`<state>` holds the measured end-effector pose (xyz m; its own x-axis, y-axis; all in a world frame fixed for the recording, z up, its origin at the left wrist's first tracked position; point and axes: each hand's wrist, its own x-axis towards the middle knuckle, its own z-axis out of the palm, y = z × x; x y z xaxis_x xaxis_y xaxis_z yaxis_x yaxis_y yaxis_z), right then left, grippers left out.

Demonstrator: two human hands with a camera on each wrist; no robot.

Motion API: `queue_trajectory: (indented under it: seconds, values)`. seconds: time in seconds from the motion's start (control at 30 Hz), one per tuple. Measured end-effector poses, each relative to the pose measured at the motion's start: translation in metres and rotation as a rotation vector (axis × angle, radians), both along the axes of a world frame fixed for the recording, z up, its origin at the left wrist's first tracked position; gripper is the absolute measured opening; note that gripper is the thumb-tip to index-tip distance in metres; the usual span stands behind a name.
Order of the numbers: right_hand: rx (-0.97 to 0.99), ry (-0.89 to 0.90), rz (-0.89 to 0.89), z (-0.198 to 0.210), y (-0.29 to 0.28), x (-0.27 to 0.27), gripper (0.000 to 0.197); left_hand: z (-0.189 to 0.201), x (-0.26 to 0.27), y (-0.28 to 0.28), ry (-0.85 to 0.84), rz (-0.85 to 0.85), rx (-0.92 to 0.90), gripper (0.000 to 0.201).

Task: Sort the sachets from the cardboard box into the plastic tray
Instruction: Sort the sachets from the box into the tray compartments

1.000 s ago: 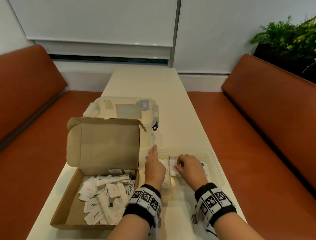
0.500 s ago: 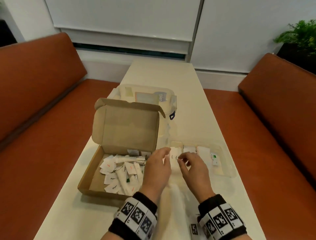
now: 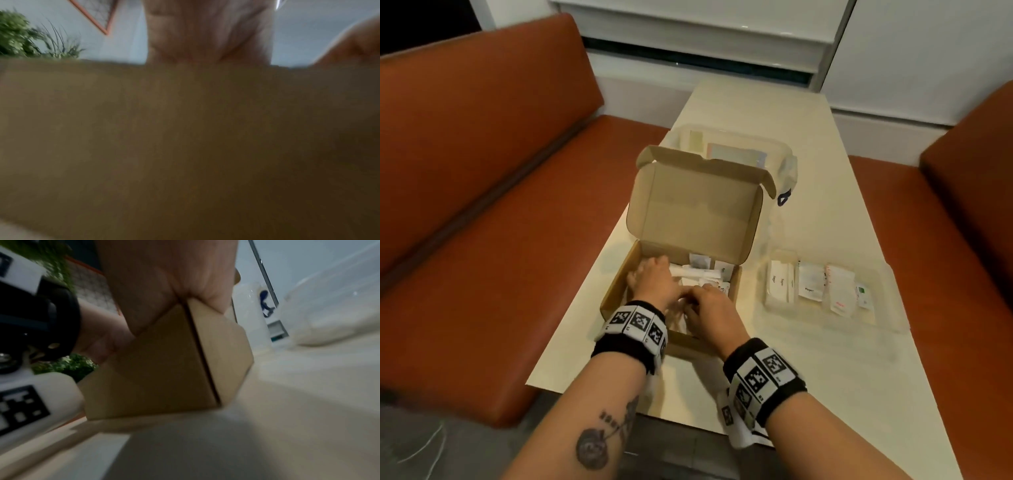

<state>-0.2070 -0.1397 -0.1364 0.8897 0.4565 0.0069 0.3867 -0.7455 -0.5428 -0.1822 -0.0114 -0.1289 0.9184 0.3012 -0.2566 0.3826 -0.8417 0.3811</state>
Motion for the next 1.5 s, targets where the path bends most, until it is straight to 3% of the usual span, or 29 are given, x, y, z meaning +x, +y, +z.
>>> queue_trajectory:
  seconds: [0.27,0.43,0.7,0.93,1.13,1.33,1.5]
  values:
    - [-0.005,-0.059,-0.044,-0.005,0.002,0.001,0.019,-0.003,0.016,-0.004,0.062,-0.108,0.027,0.042]
    - [0.006,-0.062,-0.059,-0.005,0.001,0.0,0.015,-0.001,0.017,-0.009,0.11,-0.134,-0.121,0.042]
    - [0.142,0.039,-0.097,0.003,-0.004,0.002,0.012,0.008,0.013,-0.02,0.03,-0.176,-0.161,0.019]
    - [0.177,0.026,-0.183,0.012,-0.024,0.009,0.007,0.012,0.016,-0.034,0.087,-0.13,-0.213,0.038]
    - [0.184,0.04,-0.181,0.008,-0.03,0.01,0.019,0.03,0.018,-0.033,0.392,-0.149,0.218,0.063]
    - [0.198,0.026,-0.169,-0.001,-0.028,0.007,0.031,0.039,0.017,-0.032,0.546,-0.306,0.34,0.049]
    - [0.243,-0.049,-0.145,-0.007,-0.027,0.002,0.032,0.045,0.018,-0.029,0.573,-0.259,0.125,0.04]
